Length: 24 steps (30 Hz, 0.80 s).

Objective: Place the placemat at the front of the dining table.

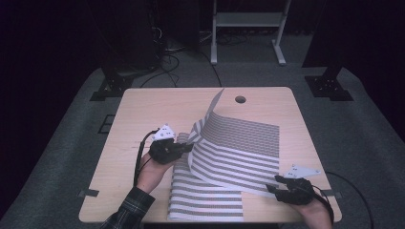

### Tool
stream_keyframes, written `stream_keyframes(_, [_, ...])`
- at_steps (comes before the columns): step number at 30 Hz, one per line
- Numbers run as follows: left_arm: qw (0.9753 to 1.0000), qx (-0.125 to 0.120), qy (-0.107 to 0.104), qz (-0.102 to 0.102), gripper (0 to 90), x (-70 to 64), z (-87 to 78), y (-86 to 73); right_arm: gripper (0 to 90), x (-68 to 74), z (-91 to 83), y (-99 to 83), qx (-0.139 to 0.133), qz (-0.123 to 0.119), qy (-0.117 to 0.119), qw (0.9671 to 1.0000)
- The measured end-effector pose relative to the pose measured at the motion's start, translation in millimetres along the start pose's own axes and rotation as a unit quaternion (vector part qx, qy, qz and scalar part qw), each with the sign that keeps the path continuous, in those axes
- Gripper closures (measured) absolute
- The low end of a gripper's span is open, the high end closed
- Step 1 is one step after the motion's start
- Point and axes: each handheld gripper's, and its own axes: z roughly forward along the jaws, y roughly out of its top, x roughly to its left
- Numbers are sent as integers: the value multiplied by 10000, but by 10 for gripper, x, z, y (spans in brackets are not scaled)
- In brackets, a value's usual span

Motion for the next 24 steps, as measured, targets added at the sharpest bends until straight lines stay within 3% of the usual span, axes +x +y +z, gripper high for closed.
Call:
stream_keyframes(7, [10000, 0, 41, 15, 869, -2, -8, -6, 454, 24, 61, -35, 250, -51, 104, 9996])
stream_keyframes(11, [10000, -2, 65, 18, 870, -5, -41, -24, 504, 60, 70, -35, 240, -157, -10, 9996])
stream_keyframes(18, [9999, 6, 101, 13, 870, -13, -113, -77, 638, 83, 85, -12, 228, -203, -20, 9995])
stream_keyframes(24, [9999, -11, 123, -39, 869, -7, -198, -144, 854, 66, 120, 50, 263, -301, -64, 9992])
